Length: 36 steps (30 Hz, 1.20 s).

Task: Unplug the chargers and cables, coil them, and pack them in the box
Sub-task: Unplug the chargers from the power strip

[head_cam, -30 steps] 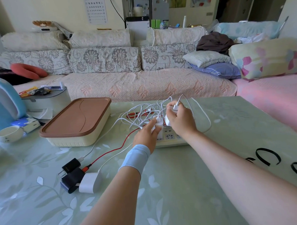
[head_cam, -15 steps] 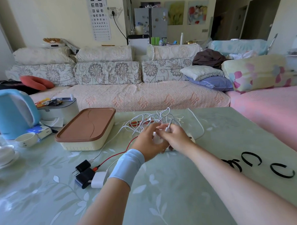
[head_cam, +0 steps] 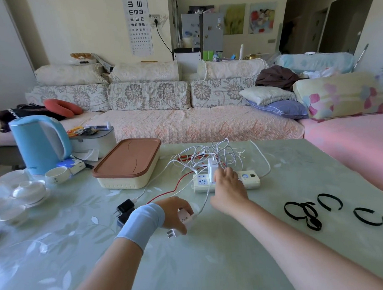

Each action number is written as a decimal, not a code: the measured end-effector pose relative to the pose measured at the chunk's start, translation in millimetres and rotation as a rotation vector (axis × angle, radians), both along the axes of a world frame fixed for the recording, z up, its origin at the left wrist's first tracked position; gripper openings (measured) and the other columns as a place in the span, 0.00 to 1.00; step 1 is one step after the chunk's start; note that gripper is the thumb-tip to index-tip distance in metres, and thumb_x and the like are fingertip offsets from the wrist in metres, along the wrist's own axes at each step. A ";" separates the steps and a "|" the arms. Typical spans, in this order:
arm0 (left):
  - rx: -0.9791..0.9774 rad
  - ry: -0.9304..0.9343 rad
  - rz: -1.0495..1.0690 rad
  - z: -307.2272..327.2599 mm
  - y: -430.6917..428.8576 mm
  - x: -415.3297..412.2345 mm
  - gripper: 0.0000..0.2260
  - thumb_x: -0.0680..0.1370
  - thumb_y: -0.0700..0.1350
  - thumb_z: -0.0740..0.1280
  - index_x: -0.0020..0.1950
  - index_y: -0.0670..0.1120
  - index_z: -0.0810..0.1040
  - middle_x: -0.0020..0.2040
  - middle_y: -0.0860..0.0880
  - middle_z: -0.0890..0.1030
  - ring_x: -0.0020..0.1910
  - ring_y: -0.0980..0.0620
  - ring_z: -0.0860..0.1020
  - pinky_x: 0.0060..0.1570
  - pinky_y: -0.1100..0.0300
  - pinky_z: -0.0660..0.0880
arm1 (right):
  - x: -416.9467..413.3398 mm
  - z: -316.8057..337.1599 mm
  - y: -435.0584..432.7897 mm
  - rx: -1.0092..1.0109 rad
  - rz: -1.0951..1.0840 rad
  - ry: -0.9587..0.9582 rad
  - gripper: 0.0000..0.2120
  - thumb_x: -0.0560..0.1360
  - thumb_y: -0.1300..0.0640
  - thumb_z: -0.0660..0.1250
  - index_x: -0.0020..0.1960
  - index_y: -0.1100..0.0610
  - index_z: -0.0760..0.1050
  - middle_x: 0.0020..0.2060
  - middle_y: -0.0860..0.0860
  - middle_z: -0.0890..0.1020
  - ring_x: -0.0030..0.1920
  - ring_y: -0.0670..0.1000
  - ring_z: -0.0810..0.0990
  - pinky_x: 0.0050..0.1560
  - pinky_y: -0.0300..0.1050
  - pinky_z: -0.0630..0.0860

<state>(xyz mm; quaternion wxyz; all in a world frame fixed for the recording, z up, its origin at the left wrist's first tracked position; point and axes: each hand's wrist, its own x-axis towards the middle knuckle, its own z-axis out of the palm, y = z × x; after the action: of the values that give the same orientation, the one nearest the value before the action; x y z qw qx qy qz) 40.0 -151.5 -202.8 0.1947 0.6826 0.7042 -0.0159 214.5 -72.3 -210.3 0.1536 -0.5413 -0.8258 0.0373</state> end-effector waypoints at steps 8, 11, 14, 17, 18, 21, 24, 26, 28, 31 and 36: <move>-0.144 0.248 -0.022 4.4 -1.2 -12.3 0.25 0.71 0.52 0.75 0.67 0.54 0.74 0.66 0.51 0.74 0.64 0.48 0.74 0.61 0.57 0.71 | -25.3 -21.7 -5.7 -0.113 0.331 -0.293 0.06 0.73 0.55 0.61 0.44 0.46 0.76 0.52 0.50 0.79 0.56 0.55 0.75 0.56 0.47 0.69; -0.136 0.207 0.023 5.6 2.2 -21.1 0.25 0.71 0.51 0.75 0.67 0.54 0.75 0.66 0.52 0.73 0.63 0.49 0.74 0.62 0.56 0.71 | -24.1 -31.4 -2.9 -0.363 0.341 -0.103 0.06 0.73 0.56 0.62 0.41 0.49 0.77 0.45 0.47 0.83 0.48 0.50 0.79 0.46 0.40 0.73; -0.065 0.128 0.042 5.0 9.6 -24.2 0.23 0.72 0.53 0.73 0.66 0.55 0.74 0.64 0.53 0.75 0.61 0.50 0.75 0.62 0.57 0.71 | -22.8 -28.3 9.3 -0.429 0.253 0.198 0.06 0.72 0.57 0.65 0.37 0.52 0.78 0.34 0.45 0.81 0.38 0.48 0.80 0.41 0.40 0.74; 0.100 -0.005 0.056 4.5 26.3 -17.2 0.18 0.76 0.52 0.69 0.65 0.53 0.75 0.63 0.52 0.76 0.61 0.50 0.75 0.63 0.57 0.71 | -22.3 -23.0 27.7 -0.302 0.082 0.496 0.05 0.72 0.58 0.65 0.37 0.53 0.75 0.32 0.48 0.78 0.35 0.51 0.77 0.36 0.41 0.71; 0.162 -0.057 0.066 3.9 33.2 -13.4 0.16 0.77 0.51 0.68 0.64 0.52 0.76 0.63 0.51 0.77 0.60 0.50 0.76 0.63 0.56 0.71 | -21.7 -21.3 33.9 -0.245 0.036 0.556 0.02 0.72 0.59 0.66 0.40 0.54 0.75 0.34 0.49 0.78 0.37 0.52 0.76 0.36 0.41 0.70; 0.312 -0.100 0.069 -2.4 54.7 0.3 0.15 0.79 0.49 0.65 0.65 0.52 0.74 0.63 0.50 0.76 0.61 0.49 0.75 0.63 0.55 0.71 | -21.1 -19.6 50.4 -0.088 -0.023 0.661 0.08 0.71 0.60 0.68 0.48 0.57 0.71 0.42 0.51 0.75 0.42 0.52 0.72 0.38 0.43 0.65; 0.416 -0.108 0.078 -15.8 75.9 12.0 0.18 0.80 0.50 0.62 0.70 0.51 0.70 0.69 0.49 0.72 0.67 0.48 0.69 0.67 0.54 0.66 | -22.5 -20.1 66.7 0.090 -0.031 0.705 0.19 0.69 0.60 0.71 0.56 0.59 0.68 0.50 0.51 0.70 0.50 0.51 0.69 0.47 0.39 0.62; 0.451 -0.120 0.096 -24.2 88.2 16.4 0.20 0.81 0.51 0.60 0.72 0.50 0.66 0.72 0.49 0.69 0.70 0.48 0.66 0.69 0.53 0.64 | -23.2 -18.1 78.6 0.027 -0.031 0.759 0.26 0.69 0.58 0.73 0.62 0.58 0.65 0.53 0.51 0.71 0.52 0.50 0.71 0.51 0.38 0.64; 0.460 -0.117 0.117 -31.4 99.3 19.5 0.22 0.81 0.51 0.59 0.75 0.49 0.63 0.73 0.49 0.68 0.71 0.48 0.65 0.69 0.53 0.63 | -23.8 -15.5 89.8 -0.112 -0.035 0.808 0.31 0.69 0.55 0.75 0.66 0.56 0.63 0.55 0.50 0.73 0.53 0.50 0.74 0.51 0.40 0.67; 0.441 -0.129 0.144 -41.7 113.6 24.5 0.22 0.82 0.51 0.56 0.75 0.49 0.61 0.73 0.48 0.67 0.72 0.47 0.64 0.69 0.51 0.64 | -25.8 -18.8 106.7 -0.182 -0.014 0.798 0.32 0.68 0.53 0.77 0.66 0.54 0.64 0.56 0.47 0.73 0.55 0.49 0.74 0.53 0.41 0.68; 0.445 -0.152 0.187 -57.3 127.4 29.9 0.20 0.82 0.50 0.52 0.74 0.52 0.61 0.75 0.50 0.62 0.71 0.44 0.62 0.69 0.50 0.61 | -25.7 -35.7 120.3 -0.246 0.055 0.632 0.32 0.66 0.52 0.76 0.67 0.48 0.69 0.59 0.49 0.78 0.54 0.50 0.78 0.50 0.39 0.71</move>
<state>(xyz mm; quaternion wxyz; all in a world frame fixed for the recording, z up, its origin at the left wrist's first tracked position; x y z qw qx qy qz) 69.8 -24.2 -260.1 0.0924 0.6399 0.7337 0.2089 188.8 48.0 -246.0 0.3344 -0.4950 -0.7411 0.3065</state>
